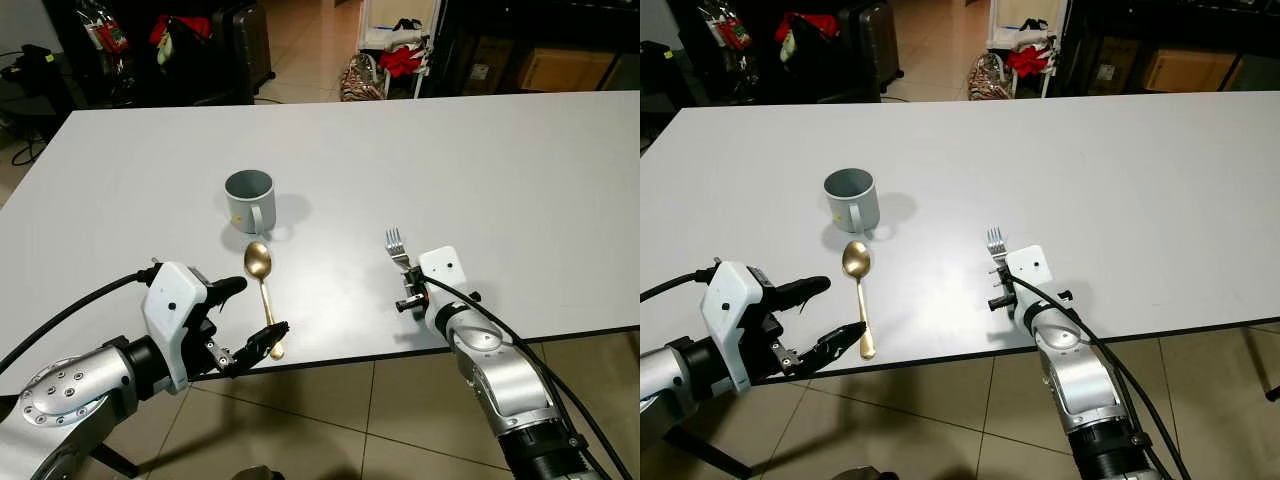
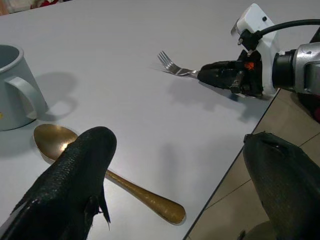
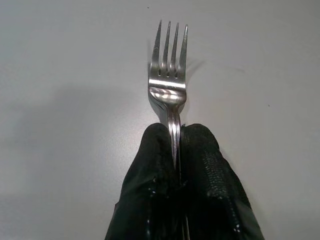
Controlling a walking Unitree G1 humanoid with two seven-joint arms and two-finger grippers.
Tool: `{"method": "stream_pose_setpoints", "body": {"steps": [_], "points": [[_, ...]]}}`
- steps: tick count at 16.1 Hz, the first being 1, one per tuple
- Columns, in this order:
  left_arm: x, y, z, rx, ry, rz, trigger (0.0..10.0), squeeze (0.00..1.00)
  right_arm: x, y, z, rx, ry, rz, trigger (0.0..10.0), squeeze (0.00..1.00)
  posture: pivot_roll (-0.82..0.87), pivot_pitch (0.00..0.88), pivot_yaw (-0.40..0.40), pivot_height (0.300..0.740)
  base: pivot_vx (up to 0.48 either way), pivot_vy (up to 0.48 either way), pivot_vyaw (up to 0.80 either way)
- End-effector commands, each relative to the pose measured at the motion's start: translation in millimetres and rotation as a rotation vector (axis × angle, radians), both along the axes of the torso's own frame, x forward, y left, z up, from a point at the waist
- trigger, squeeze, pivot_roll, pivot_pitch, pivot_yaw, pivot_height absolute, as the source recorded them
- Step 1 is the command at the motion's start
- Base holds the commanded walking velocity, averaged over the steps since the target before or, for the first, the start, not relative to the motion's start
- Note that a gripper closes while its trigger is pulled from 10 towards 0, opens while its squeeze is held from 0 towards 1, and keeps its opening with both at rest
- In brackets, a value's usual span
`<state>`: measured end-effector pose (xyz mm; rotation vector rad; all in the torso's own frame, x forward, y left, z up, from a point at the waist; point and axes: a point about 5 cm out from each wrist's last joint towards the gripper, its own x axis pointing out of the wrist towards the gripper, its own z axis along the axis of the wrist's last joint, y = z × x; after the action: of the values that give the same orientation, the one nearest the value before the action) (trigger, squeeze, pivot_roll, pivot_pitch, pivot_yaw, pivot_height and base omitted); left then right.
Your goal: Setting the table
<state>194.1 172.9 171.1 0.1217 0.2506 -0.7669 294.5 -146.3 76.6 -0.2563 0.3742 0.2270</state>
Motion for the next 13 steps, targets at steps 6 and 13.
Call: {"method": "stream_pose_setpoints", "body": {"steps": [6, 13], "points": [[-1.7, -1.8, 2.8, 0.013, 0.000, -0.024, 10.0, 0.00, -2.7, -16.3, -6.6, -0.018, 0.035, -0.027, 10.0, 0.00, -0.01, 0.057, 0.027, 0.740, 0.000, 0.000, 0.00], [-1.4, -2.8, 2.1, 0.012, 0.002, -0.028, 10.0, 0.00, -4.7, -17.8, -3.5, 0.039, 0.044, -0.047, 10.0, 0.95, -0.01, 0.053, 0.027, 0.740, 0.000, 0.000, 0.00]]}}
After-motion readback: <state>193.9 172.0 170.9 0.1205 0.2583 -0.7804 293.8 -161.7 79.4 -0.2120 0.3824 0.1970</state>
